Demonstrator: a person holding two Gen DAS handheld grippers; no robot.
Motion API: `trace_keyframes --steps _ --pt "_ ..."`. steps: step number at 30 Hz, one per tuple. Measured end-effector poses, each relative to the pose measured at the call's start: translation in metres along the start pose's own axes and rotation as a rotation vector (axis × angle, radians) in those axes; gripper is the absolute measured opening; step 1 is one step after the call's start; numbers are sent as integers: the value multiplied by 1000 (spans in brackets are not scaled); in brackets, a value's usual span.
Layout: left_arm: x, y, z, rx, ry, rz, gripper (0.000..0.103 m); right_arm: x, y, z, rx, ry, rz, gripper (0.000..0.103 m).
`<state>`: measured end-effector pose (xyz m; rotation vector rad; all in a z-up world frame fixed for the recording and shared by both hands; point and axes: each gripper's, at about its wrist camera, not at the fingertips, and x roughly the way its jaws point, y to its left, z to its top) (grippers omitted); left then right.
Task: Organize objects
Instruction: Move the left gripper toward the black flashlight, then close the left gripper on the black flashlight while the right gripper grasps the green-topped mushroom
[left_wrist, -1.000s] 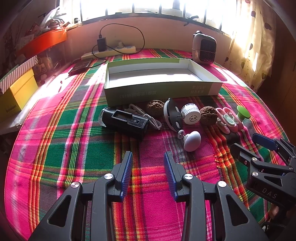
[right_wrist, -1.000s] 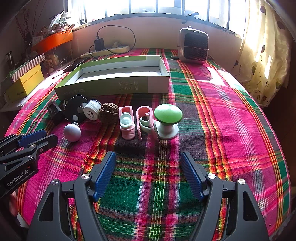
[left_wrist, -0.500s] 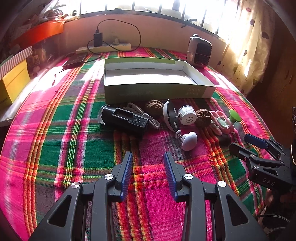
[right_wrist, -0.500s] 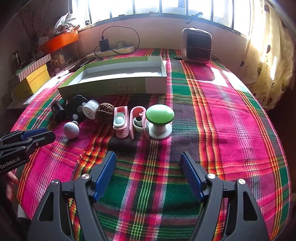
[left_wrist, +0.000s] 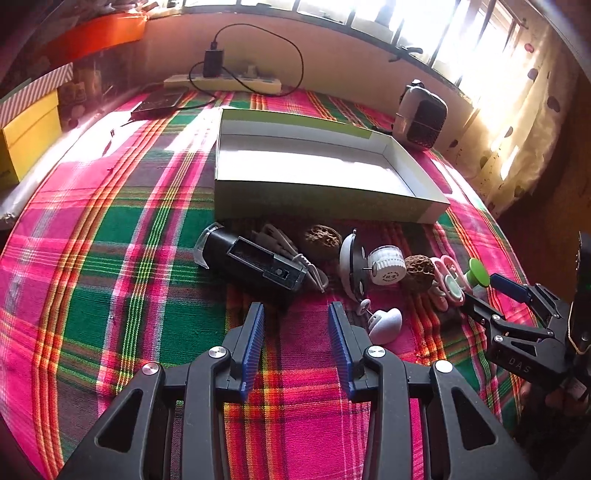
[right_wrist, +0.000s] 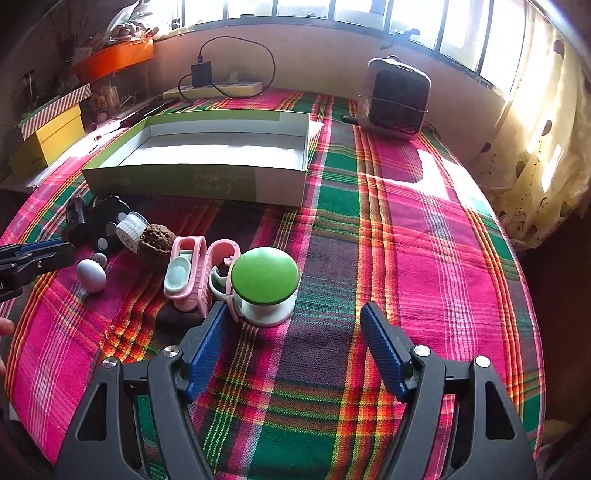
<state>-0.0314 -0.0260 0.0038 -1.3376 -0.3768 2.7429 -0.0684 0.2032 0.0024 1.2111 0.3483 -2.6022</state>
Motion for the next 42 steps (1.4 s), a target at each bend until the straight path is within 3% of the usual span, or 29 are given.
trace_keyframes --steps 13,24,28,35,42 --pt "-4 18 3 -53 6 78 33 18 -8 16 -7 16 77 72" --pt "-20 55 -3 -129 -9 170 33 20 -11 17 7 19 85 72" --pt "-24 57 -2 -153 -17 135 33 20 -16 15 20 21 74 72" --pt "-21 30 9 -85 -13 85 36 18 -25 13 40 26 57 72" --pt "-6 19 19 -48 0 145 38 18 -23 14 29 21 48 72"
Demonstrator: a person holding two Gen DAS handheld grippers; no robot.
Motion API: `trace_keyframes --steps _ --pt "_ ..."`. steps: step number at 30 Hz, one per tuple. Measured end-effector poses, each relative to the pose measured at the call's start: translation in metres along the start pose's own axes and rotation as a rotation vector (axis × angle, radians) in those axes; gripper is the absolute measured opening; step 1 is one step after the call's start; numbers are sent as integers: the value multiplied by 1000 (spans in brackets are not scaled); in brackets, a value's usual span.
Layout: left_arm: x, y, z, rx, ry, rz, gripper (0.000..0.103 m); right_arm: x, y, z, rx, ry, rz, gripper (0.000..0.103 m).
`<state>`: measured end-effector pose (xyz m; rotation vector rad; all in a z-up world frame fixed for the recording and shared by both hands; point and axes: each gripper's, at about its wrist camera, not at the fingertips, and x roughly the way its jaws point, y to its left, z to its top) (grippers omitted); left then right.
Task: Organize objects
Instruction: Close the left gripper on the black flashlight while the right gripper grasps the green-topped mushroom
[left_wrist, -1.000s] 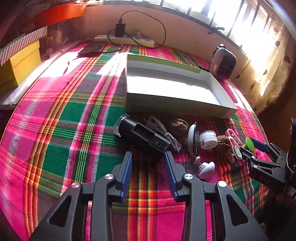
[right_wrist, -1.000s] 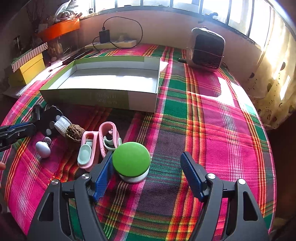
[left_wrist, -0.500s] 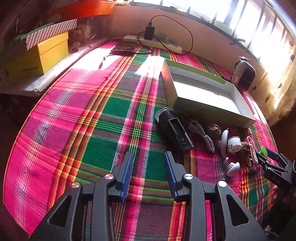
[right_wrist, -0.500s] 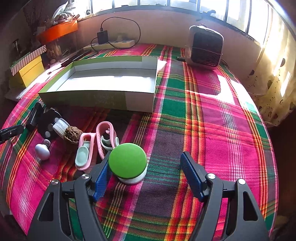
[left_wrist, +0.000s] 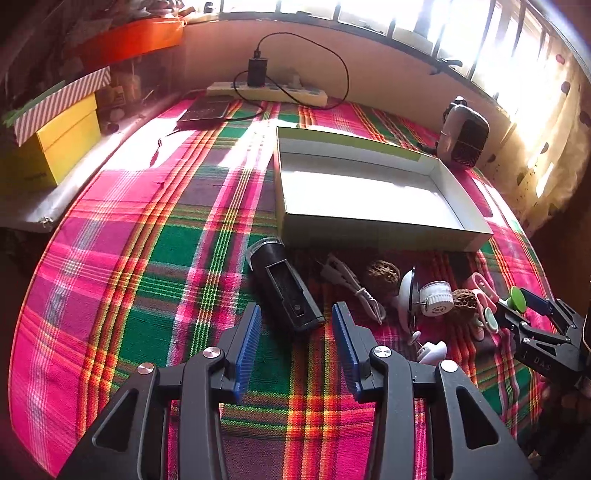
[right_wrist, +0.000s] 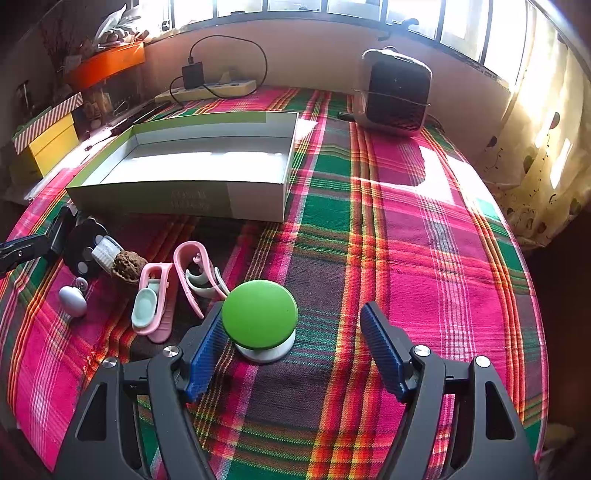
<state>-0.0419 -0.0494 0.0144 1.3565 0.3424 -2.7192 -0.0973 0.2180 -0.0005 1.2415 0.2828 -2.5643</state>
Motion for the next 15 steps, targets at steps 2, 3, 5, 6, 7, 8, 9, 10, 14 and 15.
trace_keyframes --steps 2,3,5,6,7,8,9,10,14,15 --pt "5 -1 2 -2 12 3 38 0 -1 0 4 1 10 72" --pt "6 -1 2 -4 11 9 38 1 -2 0 7 2 16 72" --pt "9 0 4 1 13 28 38 2 -3 1 10 4 24 72" --pt "11 1 5 -3 17 30 38 2 -3 2 10 5 27 72" --pt "13 3 5 -8 23 29 38 2 -3 2 9 5 30 72" --pt "15 5 5 -16 29 28 38 3 -3 3 9 6 33 72" --pt "14 6 5 -19 21 25 38 3 -3 3 10 8 37 72" --pt "14 7 5 -17 21 32 38 4 -3 4 11 9 39 72" --pt "15 12 6 -20 20 27 38 6 -6 5 22 12 44 72" --pt "15 14 7 -24 19 27 38 6 -6 5 24 12 44 72"
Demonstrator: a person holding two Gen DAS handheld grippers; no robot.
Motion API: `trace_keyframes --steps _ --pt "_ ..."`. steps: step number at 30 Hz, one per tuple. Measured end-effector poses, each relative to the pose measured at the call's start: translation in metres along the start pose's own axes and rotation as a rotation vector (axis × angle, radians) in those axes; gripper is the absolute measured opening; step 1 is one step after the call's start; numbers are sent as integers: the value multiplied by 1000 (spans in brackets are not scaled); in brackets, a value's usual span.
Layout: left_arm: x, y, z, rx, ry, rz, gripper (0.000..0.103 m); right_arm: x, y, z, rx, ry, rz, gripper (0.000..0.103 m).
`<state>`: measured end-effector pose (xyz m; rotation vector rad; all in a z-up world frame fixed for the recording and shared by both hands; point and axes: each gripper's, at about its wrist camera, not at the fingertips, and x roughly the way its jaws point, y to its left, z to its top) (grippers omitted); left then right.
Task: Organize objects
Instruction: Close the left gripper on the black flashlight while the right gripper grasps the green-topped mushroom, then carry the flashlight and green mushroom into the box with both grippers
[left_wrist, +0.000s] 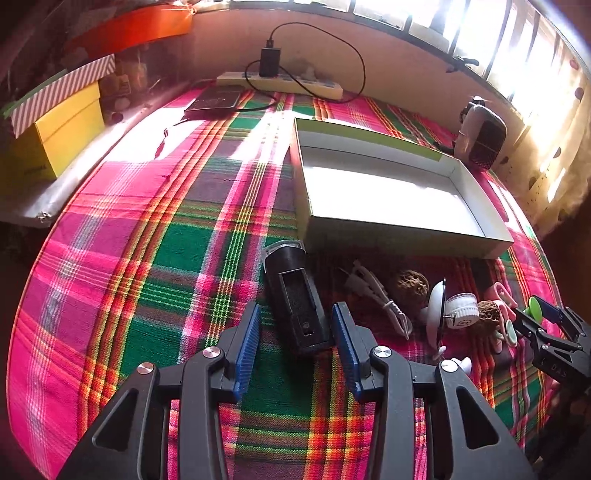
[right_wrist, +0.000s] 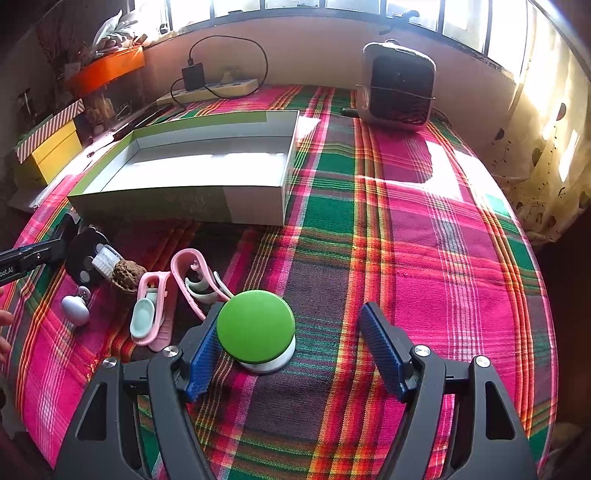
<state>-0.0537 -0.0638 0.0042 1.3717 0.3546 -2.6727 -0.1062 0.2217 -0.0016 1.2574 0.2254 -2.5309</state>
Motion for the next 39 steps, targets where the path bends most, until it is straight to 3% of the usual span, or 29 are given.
trace_keyframes --steps 20,25,30,39 --pt "8 7 10 40 -26 25 38 -2 -8 -3 49 -2 -36 72" --pt "8 9 10 42 -31 23 36 -4 -10 -3 65 -11 -44 62" --pt "7 12 10 30 -32 34 25 -5 -9 -3 66 -17 -40 51" --pt "7 13 10 31 -35 31 25 -6 -3 -3 51 -24 -24 33"
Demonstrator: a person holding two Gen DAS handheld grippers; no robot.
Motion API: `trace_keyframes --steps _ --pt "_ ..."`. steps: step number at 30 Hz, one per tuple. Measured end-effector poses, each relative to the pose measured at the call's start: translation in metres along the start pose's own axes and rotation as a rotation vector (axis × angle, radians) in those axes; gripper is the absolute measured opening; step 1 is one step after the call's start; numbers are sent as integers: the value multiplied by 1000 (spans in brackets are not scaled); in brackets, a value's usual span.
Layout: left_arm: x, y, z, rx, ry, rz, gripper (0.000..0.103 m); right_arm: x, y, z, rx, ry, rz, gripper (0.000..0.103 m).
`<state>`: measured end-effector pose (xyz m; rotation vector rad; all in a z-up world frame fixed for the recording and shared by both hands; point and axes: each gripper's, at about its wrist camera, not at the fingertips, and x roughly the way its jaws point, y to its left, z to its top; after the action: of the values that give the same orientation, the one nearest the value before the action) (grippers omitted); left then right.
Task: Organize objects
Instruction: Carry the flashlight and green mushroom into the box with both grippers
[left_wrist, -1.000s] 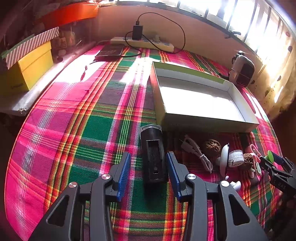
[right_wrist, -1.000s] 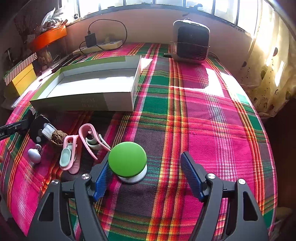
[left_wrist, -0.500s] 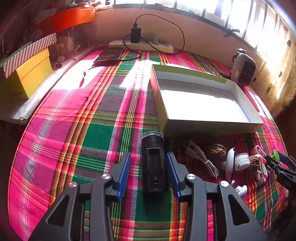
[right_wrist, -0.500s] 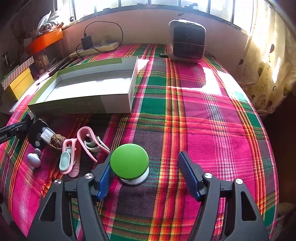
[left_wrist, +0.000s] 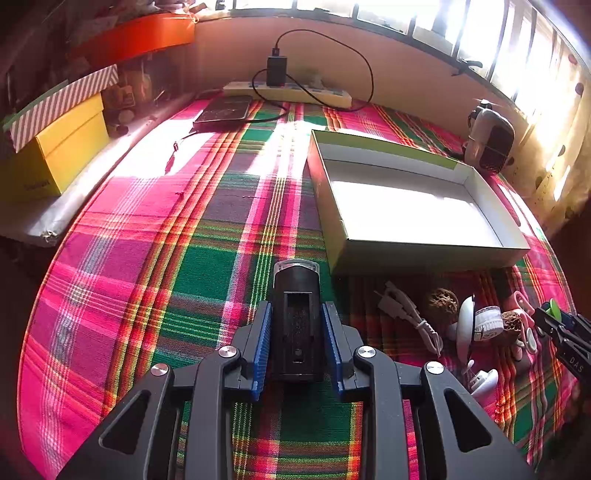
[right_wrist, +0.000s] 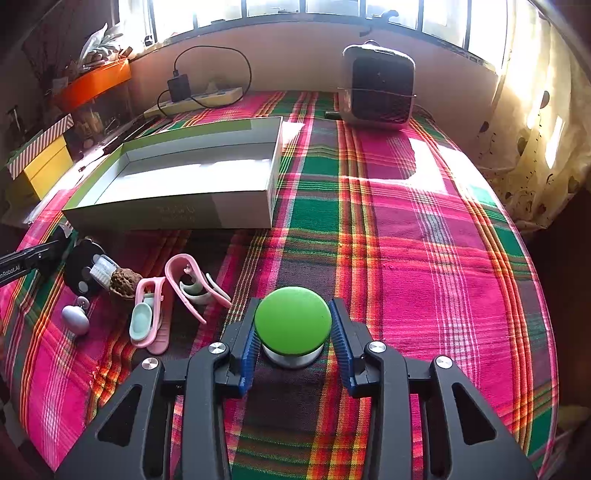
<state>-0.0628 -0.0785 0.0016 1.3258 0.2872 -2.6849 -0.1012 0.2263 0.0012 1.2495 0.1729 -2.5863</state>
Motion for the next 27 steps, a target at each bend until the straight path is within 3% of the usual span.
trace_keyframes --steps 17,27 --pt "-7 -4 2 2 -4 -16 25 -13 3 10 7 -44 31 33" --pt "-26 -8 33 45 -49 -69 25 -21 13 39 -24 -85 54 33"
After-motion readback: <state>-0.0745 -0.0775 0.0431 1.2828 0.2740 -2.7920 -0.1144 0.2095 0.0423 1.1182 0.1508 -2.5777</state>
